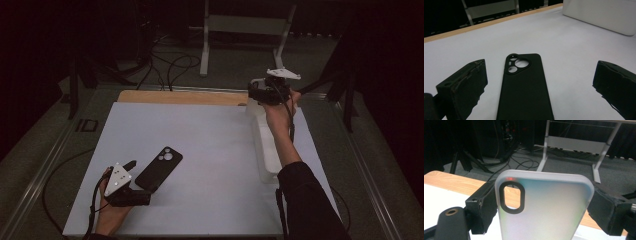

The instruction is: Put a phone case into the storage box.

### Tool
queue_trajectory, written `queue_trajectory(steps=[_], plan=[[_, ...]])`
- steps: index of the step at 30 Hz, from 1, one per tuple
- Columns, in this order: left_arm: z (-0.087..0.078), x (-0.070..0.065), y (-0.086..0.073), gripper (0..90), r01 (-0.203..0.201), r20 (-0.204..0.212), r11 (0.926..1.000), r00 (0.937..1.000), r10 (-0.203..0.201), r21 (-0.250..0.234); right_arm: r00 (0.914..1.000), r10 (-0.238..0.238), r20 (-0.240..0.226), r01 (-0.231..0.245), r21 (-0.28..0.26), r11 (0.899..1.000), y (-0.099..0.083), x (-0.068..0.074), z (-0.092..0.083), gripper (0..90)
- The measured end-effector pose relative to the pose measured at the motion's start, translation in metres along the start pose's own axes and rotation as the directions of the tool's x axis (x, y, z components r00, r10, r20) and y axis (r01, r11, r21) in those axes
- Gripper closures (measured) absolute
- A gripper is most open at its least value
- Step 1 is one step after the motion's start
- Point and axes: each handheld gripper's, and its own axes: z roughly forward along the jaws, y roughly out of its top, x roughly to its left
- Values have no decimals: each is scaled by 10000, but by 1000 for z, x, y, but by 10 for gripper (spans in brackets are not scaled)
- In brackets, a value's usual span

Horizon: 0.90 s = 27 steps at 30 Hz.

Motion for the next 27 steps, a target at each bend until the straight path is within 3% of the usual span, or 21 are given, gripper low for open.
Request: queue_trajectory(steps=[18,27], plan=[[0,0,0,3,-4,21,10000,10000,4,23,9950,377,928,-388,106,9992,-4,-33,-2,162],[1,0,0,3,21,24,10000,10000,-21,12,9917,405,1217,-456,394,9982,-11,-42,4,162]])
